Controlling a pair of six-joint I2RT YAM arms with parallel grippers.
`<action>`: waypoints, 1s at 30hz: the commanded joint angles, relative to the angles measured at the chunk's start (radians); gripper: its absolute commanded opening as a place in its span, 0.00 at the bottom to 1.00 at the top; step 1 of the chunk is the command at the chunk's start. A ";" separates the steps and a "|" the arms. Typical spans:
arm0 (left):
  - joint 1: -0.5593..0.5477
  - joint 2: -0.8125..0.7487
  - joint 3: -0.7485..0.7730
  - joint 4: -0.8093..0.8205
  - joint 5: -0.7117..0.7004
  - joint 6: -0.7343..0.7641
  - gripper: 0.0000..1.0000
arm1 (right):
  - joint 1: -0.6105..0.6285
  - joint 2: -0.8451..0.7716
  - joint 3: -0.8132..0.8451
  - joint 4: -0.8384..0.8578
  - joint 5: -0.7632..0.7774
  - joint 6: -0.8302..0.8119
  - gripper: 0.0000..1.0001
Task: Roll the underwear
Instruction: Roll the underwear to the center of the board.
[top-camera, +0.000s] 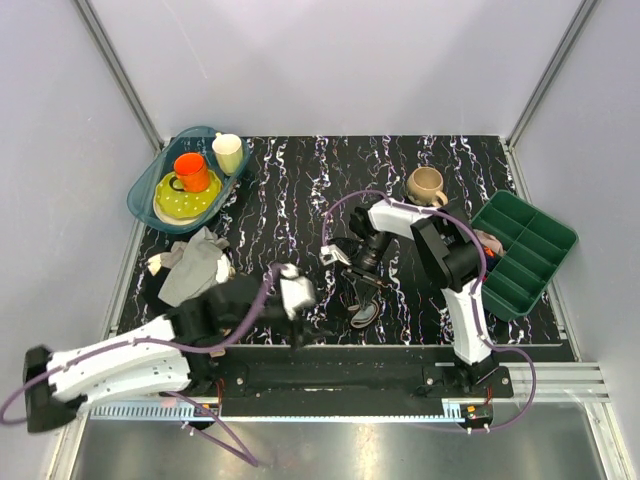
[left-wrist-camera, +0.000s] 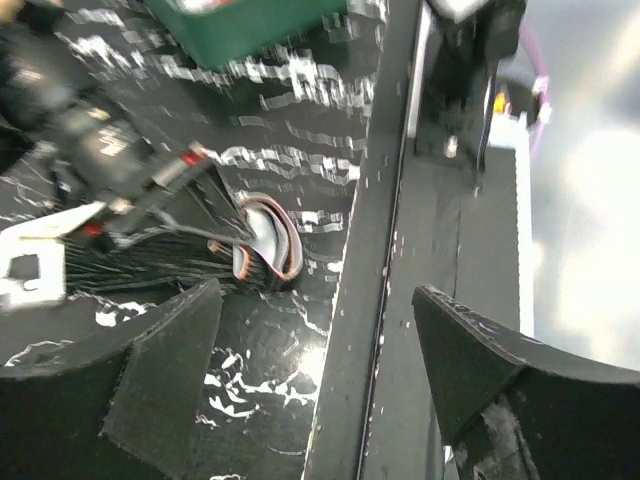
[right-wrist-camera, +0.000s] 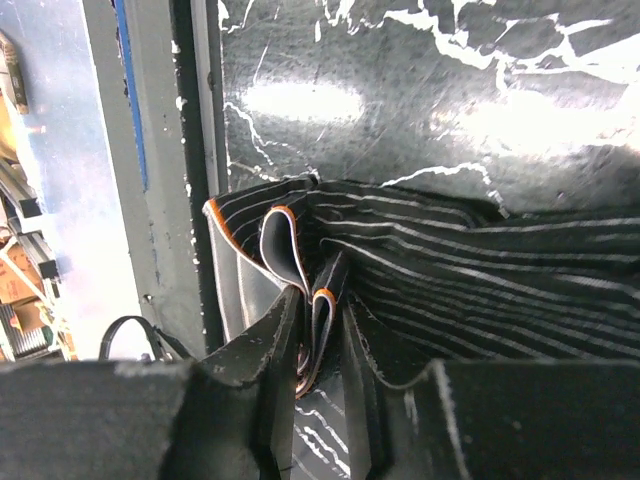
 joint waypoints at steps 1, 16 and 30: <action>-0.218 0.191 0.044 0.024 -0.326 0.186 0.85 | -0.007 0.061 0.077 -0.183 -0.048 -0.098 0.27; -0.232 0.803 0.107 0.404 -0.489 0.421 0.92 | -0.024 0.084 0.077 -0.180 -0.039 -0.110 0.29; -0.146 0.927 0.144 0.429 -0.316 0.293 0.71 | -0.025 0.064 0.056 -0.139 -0.045 -0.084 0.32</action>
